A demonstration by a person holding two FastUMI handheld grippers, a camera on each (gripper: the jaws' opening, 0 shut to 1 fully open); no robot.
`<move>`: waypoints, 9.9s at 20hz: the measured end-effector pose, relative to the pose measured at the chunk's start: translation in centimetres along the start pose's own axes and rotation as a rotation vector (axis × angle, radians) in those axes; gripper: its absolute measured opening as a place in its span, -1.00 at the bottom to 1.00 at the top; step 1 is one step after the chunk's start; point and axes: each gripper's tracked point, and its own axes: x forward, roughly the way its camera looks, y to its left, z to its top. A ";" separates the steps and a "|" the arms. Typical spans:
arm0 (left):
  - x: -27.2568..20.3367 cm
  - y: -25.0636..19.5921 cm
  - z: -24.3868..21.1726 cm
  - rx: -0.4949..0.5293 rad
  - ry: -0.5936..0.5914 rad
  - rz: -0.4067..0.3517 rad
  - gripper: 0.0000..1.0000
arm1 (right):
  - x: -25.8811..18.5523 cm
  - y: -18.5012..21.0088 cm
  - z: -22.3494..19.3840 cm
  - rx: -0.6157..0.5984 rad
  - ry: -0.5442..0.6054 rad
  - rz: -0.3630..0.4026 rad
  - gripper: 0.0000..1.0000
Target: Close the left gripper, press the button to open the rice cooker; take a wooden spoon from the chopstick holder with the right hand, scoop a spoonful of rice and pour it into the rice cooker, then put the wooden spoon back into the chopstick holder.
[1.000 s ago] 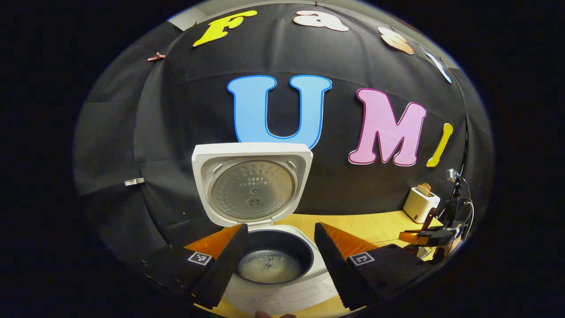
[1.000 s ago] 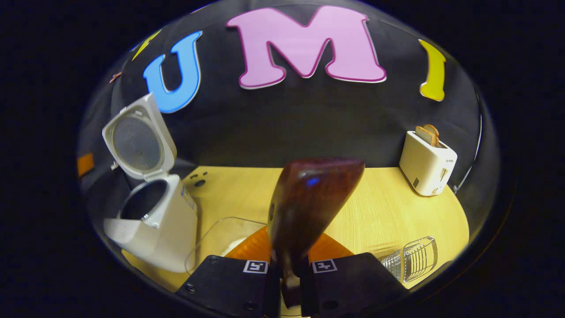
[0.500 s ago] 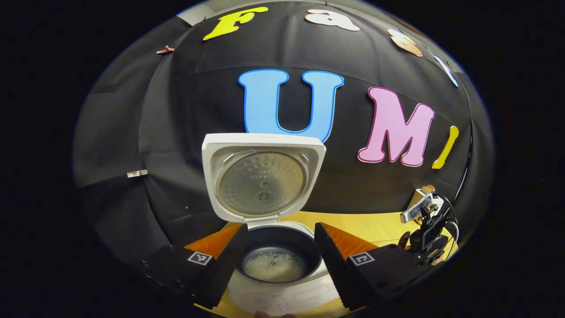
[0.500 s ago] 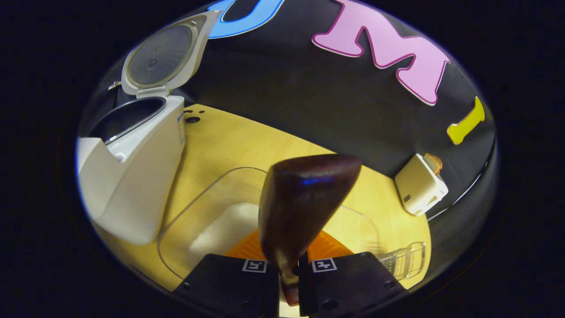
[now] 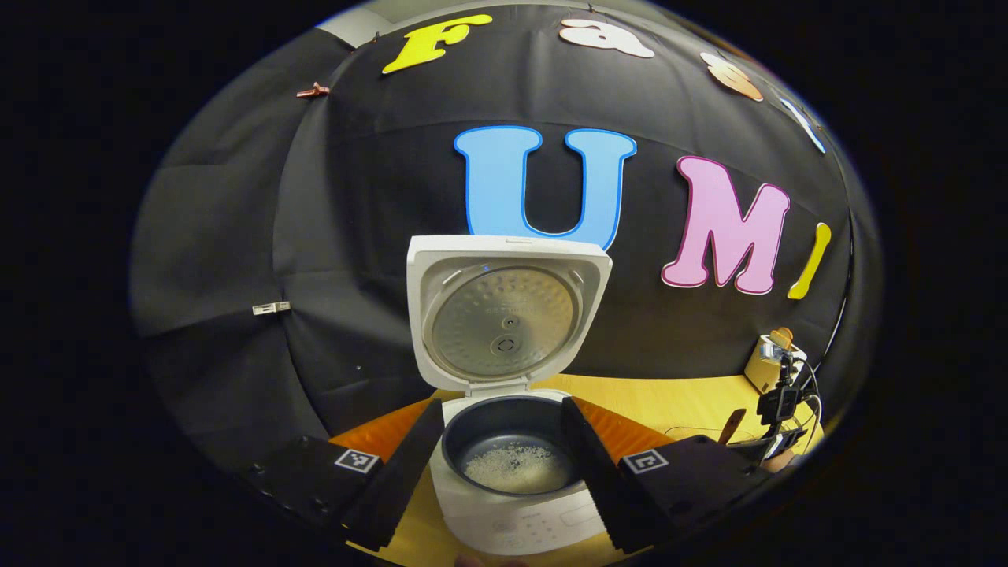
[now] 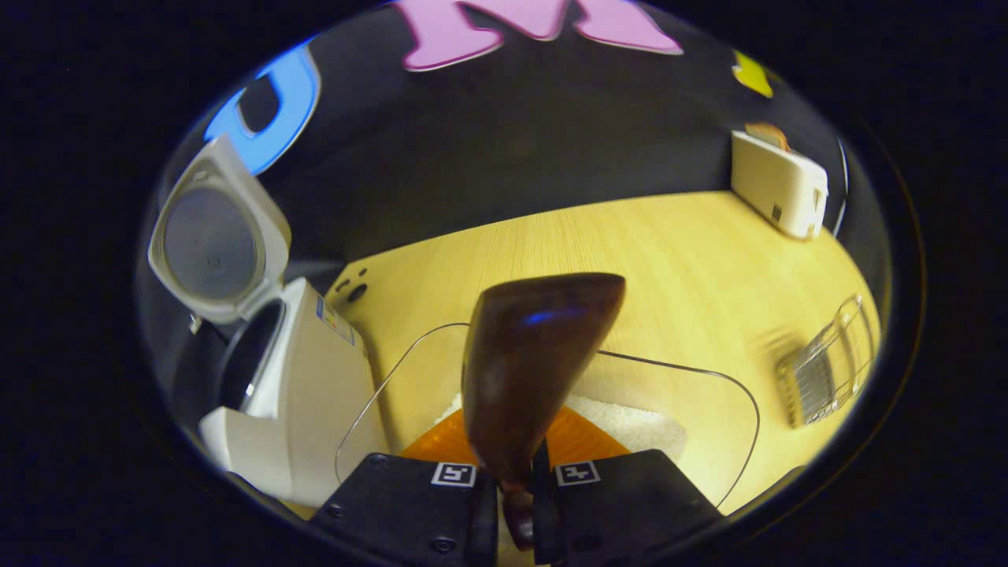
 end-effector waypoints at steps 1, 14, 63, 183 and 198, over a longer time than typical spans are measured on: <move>0.0 0.0 -0.1 -0.002 0.000 0.000 0.92 | -0.2 0.0 0.3 0.072 0.002 0.031 -0.57; -0.7 -1.4 0.8 -0.010 -0.022 -0.018 0.99 | -4.0 -2.2 5.7 0.388 -0.113 0.177 -0.58; -2.3 4.5 -0.9 -0.106 -0.065 0.051 0.91 | -2.2 29.3 10.0 -0.209 -0.160 0.462 -0.58; 6.6 -5.7 20.9 0.090 -0.360 0.008 0.90 | -24.3 -24.9 17.8 -0.193 -0.401 -0.318 0.25; 18.5 -2.0 17.4 0.150 -0.167 0.078 0.88 | -28.0 -19.1 16.4 -0.353 -0.403 -0.353 0.17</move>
